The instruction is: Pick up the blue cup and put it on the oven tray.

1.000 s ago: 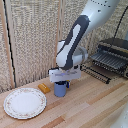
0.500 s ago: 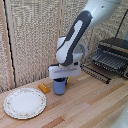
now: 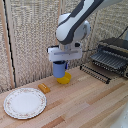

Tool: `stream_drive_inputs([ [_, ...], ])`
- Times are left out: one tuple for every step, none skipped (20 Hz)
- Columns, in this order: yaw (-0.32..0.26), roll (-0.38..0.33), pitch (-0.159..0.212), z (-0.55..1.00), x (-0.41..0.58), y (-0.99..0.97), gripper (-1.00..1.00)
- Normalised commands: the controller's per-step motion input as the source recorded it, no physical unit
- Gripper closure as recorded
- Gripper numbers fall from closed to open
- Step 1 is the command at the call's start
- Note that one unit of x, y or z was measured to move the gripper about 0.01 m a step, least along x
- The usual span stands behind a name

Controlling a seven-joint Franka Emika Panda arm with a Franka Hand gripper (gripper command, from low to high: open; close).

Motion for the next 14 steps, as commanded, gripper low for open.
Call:
stream_drive_inputs([
  [-0.225, -0.038, 0.026, 0.53, 0.543, -0.02, 1.0],
  [-0.229, -0.046, 0.028, 0.53, 0.537, -0.03, 1.0],
  [-0.241, -0.056, 0.032, 0.55, 0.526, -0.05, 1.0],
  [-0.243, -0.061, 0.031, 0.55, 0.523, -0.05, 1.0],
  [-0.25, -0.073, 0.026, 0.53, 0.514, -0.05, 1.0],
  [-0.245, -0.077, 0.032, 0.57, 0.537, -0.11, 1.0],
  [-0.23, -0.065, 0.032, 0.58, 0.56, -0.16, 1.0],
  [-0.209, -0.036, 0.047, 0.66, 0.554, -0.32, 1.0],
  [-0.184, 0.0, 0.059, 0.69, 0.463, -0.5, 1.0],
  [-0.163, 0.0, 0.087, 0.71, 0.354, -0.63, 1.0],
  [-0.118, 0.0, 0.08, 0.69, 0.351, -0.76, 1.0],
  [-0.081, 0.0, 0.079, 0.61, 0.24, -0.91, 1.0],
  [-0.063, 0.0, 0.068, 0.56, 0.226, -0.96, 1.0],
  [-0.056, 0.0, 0.05, 0.5, 0.226, -0.97, 1.0],
])
